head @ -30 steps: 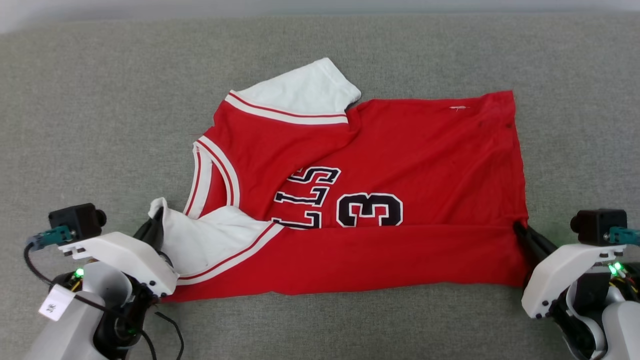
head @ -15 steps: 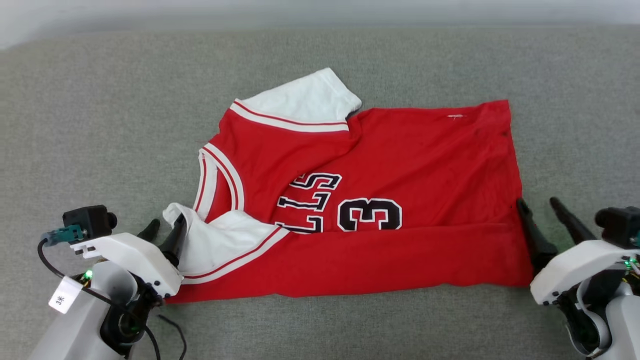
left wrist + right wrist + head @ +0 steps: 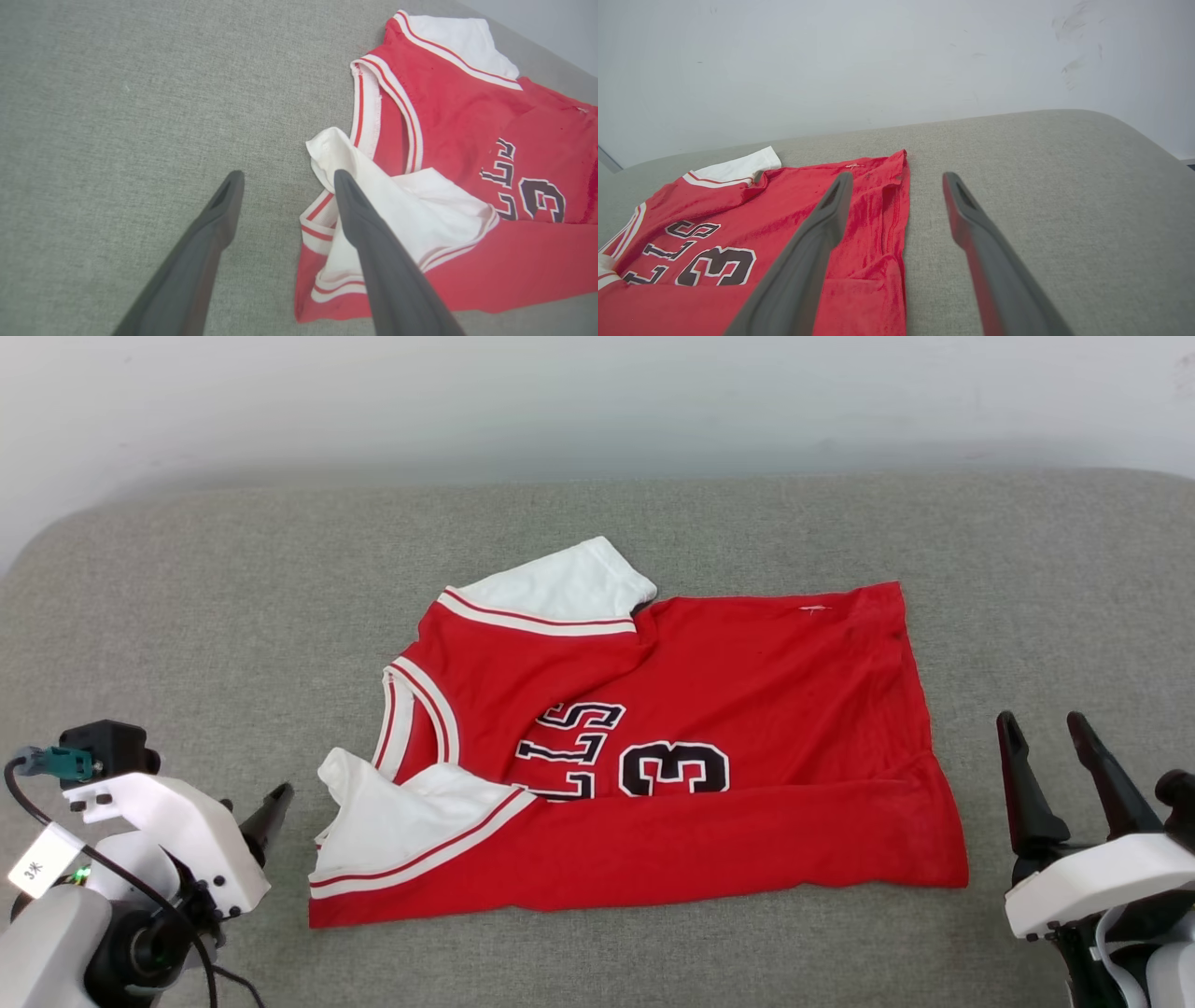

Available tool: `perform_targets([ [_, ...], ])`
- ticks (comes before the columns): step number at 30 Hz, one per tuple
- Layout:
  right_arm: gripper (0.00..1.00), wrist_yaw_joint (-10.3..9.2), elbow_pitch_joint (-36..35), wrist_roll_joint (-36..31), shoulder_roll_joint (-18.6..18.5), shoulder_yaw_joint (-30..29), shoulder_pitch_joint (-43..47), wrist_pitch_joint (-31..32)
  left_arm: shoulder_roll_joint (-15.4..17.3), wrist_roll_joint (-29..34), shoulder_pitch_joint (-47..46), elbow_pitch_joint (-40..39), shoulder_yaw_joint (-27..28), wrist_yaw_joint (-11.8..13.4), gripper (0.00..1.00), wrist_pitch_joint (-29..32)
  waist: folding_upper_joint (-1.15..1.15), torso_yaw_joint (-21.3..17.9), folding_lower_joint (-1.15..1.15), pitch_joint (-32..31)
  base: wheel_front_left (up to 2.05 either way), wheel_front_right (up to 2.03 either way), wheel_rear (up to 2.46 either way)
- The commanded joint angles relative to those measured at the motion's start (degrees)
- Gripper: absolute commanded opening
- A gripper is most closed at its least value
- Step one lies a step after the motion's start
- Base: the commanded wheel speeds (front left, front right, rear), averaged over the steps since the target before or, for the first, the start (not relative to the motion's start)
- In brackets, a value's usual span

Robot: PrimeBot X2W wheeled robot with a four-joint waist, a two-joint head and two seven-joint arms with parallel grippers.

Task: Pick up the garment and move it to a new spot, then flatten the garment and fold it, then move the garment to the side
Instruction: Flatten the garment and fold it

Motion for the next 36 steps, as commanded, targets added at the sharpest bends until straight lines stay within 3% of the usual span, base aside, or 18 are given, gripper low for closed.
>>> perform_targets([
  [1,1.0,-0.07,-0.54,-0.45,0.61,-0.31,0.78,0.32,1.02,-0.63,0.82,-1.2,0.21,0.59,1.0,1.86,0.0,-0.2,0.0,-0.28,0.0,0.0,0.0],
  [5,1.0,-0.07,-1.41,-1.0,1.92,-0.7,1.87,0.98,3.72,-2.73,2.19,-5.65,-0.48,2.3,1.0,8.69,0.0,-0.75,0.0,-0.45,0.0,0.0,0.0],
  [9,1.0,-0.07,-1.91,-0.9,2.97,-0.82,2.21,1.32,4.45,-4.73,3.92,-8.75,-1.37,4.0,1.0,13.26,0.0,-1.39,0.0,0.16,0.0,0.0,0.0],
  [14,1.0,-0.06,-1.73,-0.6,3.57,-0.19,1.2,1.54,3.18,-5.32,5.15,-8.25,-2.28,4.72,1.0,13.99,0.0,-2.52,0.0,1.85,0.0,0.0,0.0],
  [23,1.0,-0.07,-0.82,0.12,4.14,-0.3,0.46,2.34,-0.45,-5.42,5.51,-3.47,-5.03,3.01,1.0,13.58,0.0,-3.54,0.0,4.82,0.0,0.0,0.0],
  [24,1.0,-0.06,-0.78,0.16,4.1,-0.72,0.5,2.49,-0.91,-5.46,5.56,-3.28,-5.29,2.47,0.47,13.37,0.0,-3.53,0.0,4.89,0.0,0.0,0.0],
  [26,1.0,-0.06,-0.51,0.41,3.88,-1.34,0.65,3.34,-1.49,-5.22,5.31,-3.16,-5.53,1.69,0.0,12.77,0.0,-3.4,0.0,4.81,0.0,0.0,0.0],
  [31,1.0,-0.06,-0.17,2.24,2.53,-2.69,0.77,7.24,-0.58,-3.53,3.98,-5.13,-5.16,0.58,0.0,10.62,0.0,-2.68,0.0,4.02,0.0,0.0,0.0],
  [36,1.0,-0.06,-0.65,4.6,-0.91,-1.34,0.58,17.54,1.2,-1.9,3.16,-8.33,-4.24,1.05,0.0,9.11,0.0,-2.15,0.0,3.19,0.0,0.0,0.0],
])
